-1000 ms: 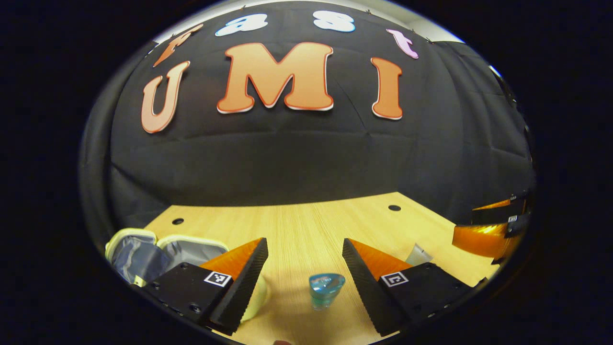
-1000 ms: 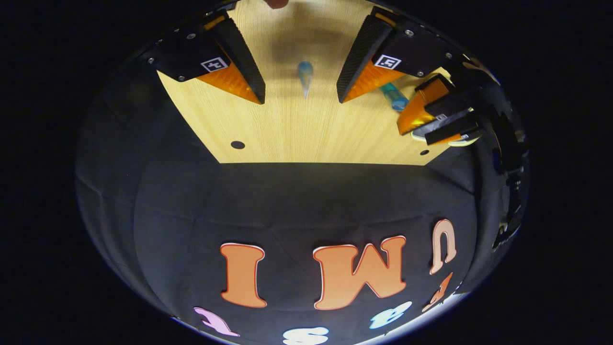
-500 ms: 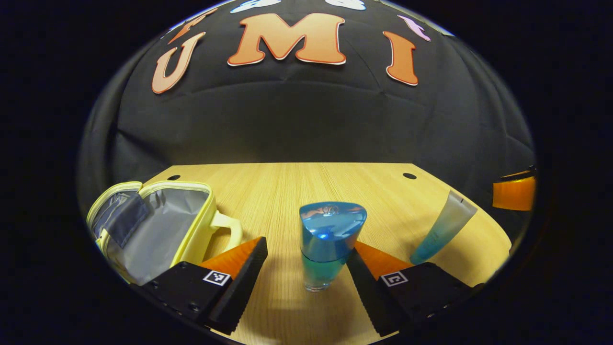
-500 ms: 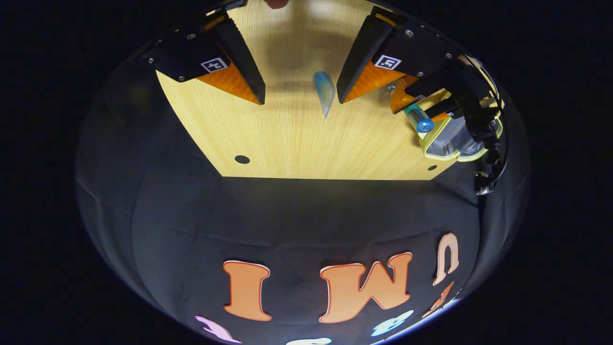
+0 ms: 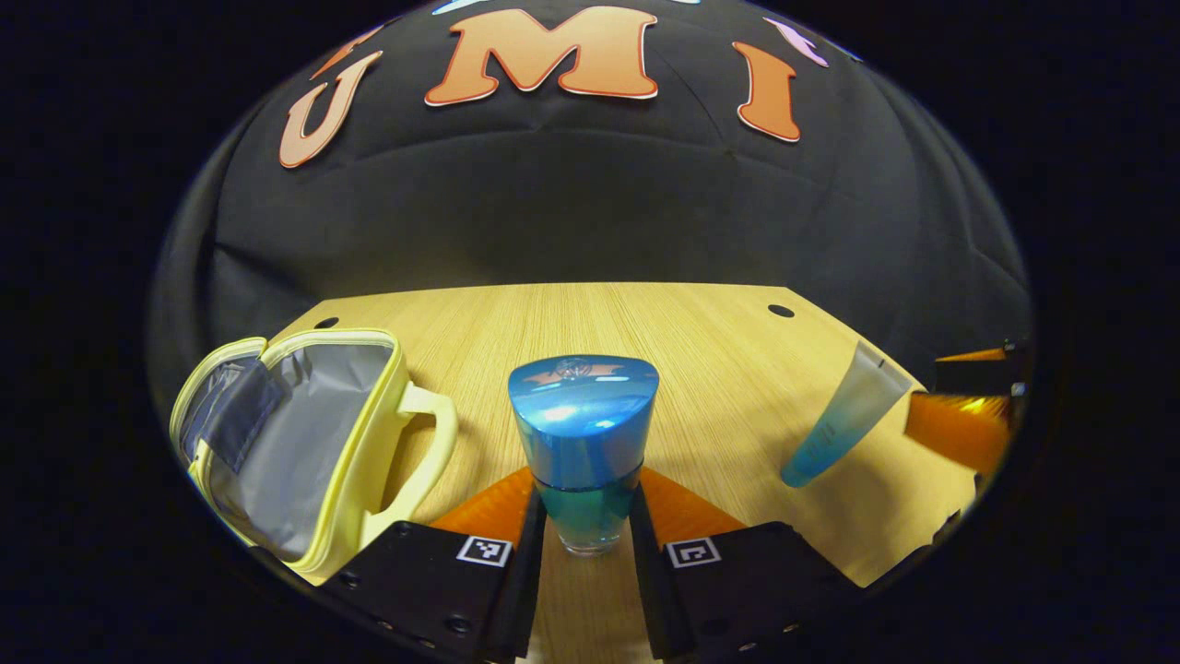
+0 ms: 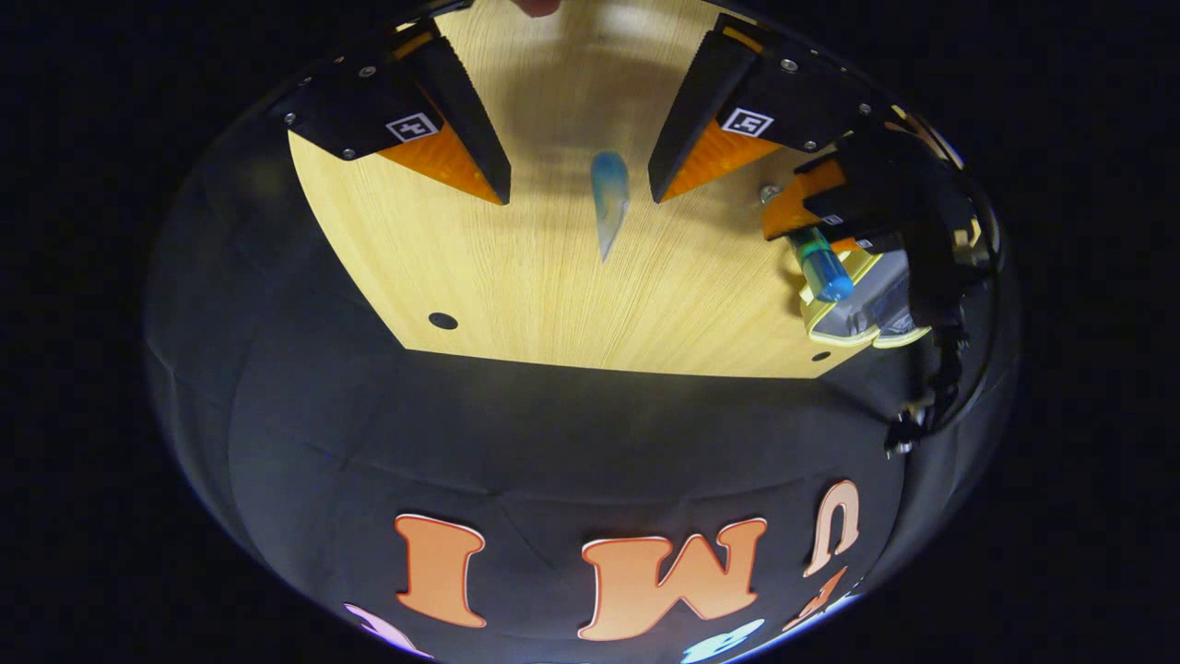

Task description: First open the suitcase, pack the skin care products into it, and then close the suitcase.

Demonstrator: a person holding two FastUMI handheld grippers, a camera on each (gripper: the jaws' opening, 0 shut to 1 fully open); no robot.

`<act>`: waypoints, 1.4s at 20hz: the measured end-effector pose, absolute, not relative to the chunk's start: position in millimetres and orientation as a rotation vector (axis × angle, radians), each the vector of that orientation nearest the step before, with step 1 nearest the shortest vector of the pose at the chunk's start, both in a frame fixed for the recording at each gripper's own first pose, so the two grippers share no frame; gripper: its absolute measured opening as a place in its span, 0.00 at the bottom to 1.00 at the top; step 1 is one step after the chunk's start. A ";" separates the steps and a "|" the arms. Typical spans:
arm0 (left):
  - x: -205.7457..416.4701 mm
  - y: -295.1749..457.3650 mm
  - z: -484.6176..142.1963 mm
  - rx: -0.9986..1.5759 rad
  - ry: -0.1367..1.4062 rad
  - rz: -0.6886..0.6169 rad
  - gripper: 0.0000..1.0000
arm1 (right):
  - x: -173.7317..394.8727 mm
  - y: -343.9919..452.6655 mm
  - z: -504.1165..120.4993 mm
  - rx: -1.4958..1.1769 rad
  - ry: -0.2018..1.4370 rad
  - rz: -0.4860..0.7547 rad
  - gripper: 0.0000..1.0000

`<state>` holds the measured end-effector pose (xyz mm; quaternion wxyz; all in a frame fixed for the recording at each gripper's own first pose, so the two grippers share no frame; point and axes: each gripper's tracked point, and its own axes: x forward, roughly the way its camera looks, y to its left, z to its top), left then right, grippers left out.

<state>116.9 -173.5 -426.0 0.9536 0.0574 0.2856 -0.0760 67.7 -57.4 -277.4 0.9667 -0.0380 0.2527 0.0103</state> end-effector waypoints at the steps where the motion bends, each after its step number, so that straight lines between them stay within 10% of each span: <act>1: 111.5 -171.4 -417.1 0.119 0.600 -0.154 0.46 | 69.6 -55.4 -281.5 -0.080 0.515 0.024 0.96; 9: 70.4 -148.9 -313.2 0.060 0.631 -0.207 0.47 | 89.0 -42.4 -329.8 -0.060 0.621 0.046 0.95; 18: 66.5 -103.1 -297.8 0.058 0.649 -0.152 0.46 | 109.7 -44.3 -363.1 -0.070 0.700 0.032 0.46; 28: 55.8 -41.6 -270.6 0.026 0.683 -0.218 0.47 | 72.8 27.1 -265.0 -0.023 0.705 0.088 0.39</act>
